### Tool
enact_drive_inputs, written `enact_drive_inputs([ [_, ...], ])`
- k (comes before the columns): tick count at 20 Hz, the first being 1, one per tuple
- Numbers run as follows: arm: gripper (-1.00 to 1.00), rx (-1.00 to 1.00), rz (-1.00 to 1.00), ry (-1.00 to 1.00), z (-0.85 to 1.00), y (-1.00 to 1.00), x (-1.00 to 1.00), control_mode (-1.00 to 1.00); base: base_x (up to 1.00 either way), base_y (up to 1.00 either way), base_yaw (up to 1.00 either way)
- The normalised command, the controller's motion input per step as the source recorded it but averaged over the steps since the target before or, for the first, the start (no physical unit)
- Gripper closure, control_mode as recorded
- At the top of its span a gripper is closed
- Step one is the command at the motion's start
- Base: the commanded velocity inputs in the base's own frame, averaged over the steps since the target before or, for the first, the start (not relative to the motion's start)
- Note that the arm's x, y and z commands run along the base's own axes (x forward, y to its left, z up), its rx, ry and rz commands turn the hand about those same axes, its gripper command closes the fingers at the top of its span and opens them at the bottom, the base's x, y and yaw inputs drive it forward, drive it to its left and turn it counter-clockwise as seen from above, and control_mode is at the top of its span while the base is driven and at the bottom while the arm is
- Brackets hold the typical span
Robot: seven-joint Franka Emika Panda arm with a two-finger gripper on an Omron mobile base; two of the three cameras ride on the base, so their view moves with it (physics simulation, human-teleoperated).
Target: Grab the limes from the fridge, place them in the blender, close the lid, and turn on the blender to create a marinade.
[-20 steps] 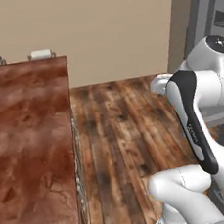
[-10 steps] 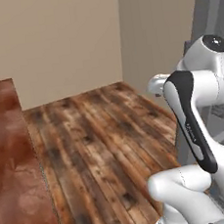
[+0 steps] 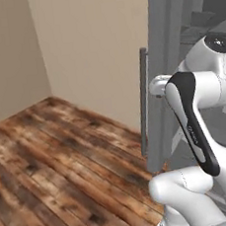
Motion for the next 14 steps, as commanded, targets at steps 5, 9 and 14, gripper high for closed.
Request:
enact_drive_inputs([
  [5,-1.00,0.00,0.00,0.00,0.00,0.00,0.00,1.00,0.00,0.16,-0.65],
  [9,-1.00,0.00,0.00,0.00,0.00,0.00,0.00,1.00,0.00,0.16,-0.65],
  [14,-1.00,0.00,0.00,0.00,0.00,0.00,0.00,1.00,0.06,0.03,-0.62],
])
